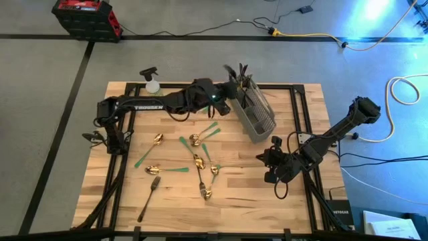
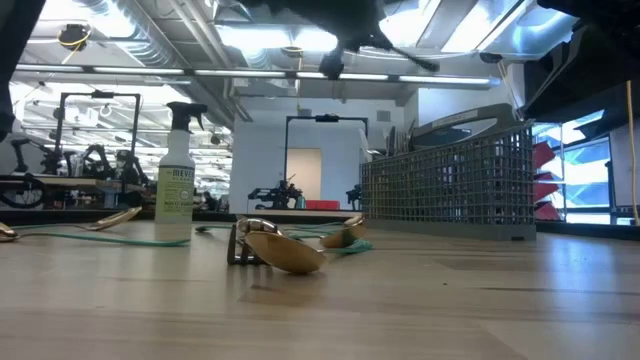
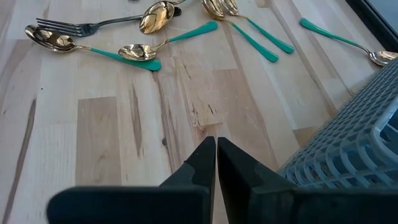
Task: Sort silverware
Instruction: Put the black fork into the silverware basket
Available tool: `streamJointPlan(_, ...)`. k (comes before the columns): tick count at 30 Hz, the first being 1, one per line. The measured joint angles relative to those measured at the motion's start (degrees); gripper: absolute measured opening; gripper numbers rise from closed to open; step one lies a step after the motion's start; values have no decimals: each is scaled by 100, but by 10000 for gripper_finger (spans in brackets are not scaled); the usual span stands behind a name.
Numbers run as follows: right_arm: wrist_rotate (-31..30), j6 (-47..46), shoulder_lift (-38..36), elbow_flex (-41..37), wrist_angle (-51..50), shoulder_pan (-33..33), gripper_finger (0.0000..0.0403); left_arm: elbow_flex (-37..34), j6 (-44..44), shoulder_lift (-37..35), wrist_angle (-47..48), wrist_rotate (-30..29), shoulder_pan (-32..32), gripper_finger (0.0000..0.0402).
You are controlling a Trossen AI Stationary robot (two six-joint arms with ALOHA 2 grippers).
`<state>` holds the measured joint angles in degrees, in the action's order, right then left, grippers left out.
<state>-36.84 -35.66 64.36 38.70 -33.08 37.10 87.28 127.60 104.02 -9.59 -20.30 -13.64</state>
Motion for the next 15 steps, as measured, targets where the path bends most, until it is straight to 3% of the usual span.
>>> streamJointPlan(4, 107, -2, 0, 0, -40, 4, 1, -9, 745, 215, 604, 260, -224, 0)
streamJointPlan(15, 62, 15, 2, -2, -4, 0, 1, -9, 792, 1171, -966, 297, -685, 0)
